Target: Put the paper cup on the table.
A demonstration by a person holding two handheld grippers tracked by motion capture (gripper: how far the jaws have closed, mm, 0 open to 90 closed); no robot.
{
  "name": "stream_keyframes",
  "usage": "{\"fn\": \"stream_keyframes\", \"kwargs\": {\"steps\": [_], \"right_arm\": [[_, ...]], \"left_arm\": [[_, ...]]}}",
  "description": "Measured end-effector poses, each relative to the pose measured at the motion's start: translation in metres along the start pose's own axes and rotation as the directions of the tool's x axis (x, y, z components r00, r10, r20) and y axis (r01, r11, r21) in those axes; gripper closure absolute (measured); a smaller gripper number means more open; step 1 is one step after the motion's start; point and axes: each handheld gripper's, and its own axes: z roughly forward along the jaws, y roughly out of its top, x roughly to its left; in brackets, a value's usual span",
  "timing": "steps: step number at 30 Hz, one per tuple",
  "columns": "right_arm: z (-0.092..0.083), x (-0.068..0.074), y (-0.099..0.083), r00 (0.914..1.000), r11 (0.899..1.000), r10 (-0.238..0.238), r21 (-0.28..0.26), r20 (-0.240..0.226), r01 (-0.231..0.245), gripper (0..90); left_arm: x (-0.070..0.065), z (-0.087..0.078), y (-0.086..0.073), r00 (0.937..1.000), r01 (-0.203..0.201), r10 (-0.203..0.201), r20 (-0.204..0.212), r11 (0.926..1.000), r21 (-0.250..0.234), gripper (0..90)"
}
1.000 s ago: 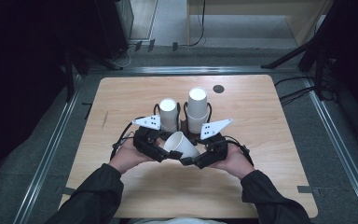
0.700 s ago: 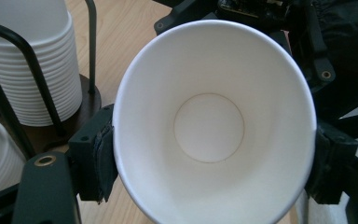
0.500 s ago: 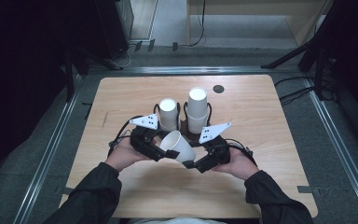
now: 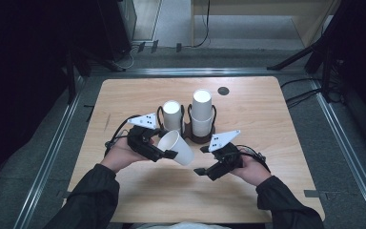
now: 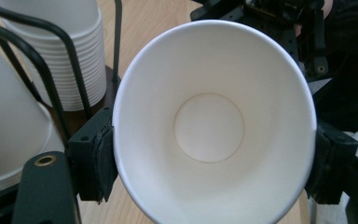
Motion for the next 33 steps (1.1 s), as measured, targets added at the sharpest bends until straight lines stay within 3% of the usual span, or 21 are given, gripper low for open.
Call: {"fn": "stream_keyframes", "kwargs": {"steps": [6, 10, 12, 16, 22, 33], "right_arm": [[-0.007, -0.004, -0.005, 0.9984, 1.000, 0.000, 0.007, 0.056, 0.000, 20.7], [-0.013, -0.011, -0.010, 0.9967, 1.000, 0.017, 0.013, 0.079, -0.019, 22.5], [-0.017, -0.014, -0.011, 0.9954, 0.999, 0.041, -0.001, 0.086, -0.041, 22.6], [-0.026, -0.018, -0.013, 0.9937, 0.999, 0.041, -0.039, 0.104, -0.037, 22.6], [-0.039, -0.022, -0.021, 0.9869, 0.999, 0.034, -0.036, 0.158, -0.029, 22.6], [-0.054, -0.034, -0.030, 0.9729, 0.997, 0.072, -0.047, 0.220, -0.063, 22.6]], "left_arm": [[0.002, -0.003, -0.005, 0.9989, -0.014, 0.017, -0.044, 0.9984, 0.055, 20.5], [0.005, -0.004, -0.007, 0.9984, -0.001, 0.005, -0.056, 0.9978, 0.067, 20.4], [0.007, -0.005, -0.008, 0.9981, 0.003, 0.002, -0.061, 0.9974, 0.072, 20.4], [0.009, -0.008, -0.011, 0.9974, 0.014, -0.009, -0.072, 0.9969, 0.078, 20.4], [0.012, -0.012, -0.017, 0.9963, 0.032, -0.024, -0.082, 0.9951, 0.093, 20.4], [0.016, -0.023, -0.027, 0.9918, 0.051, -0.038, -0.122, 0.9925, 0.111, 20.4]]}}
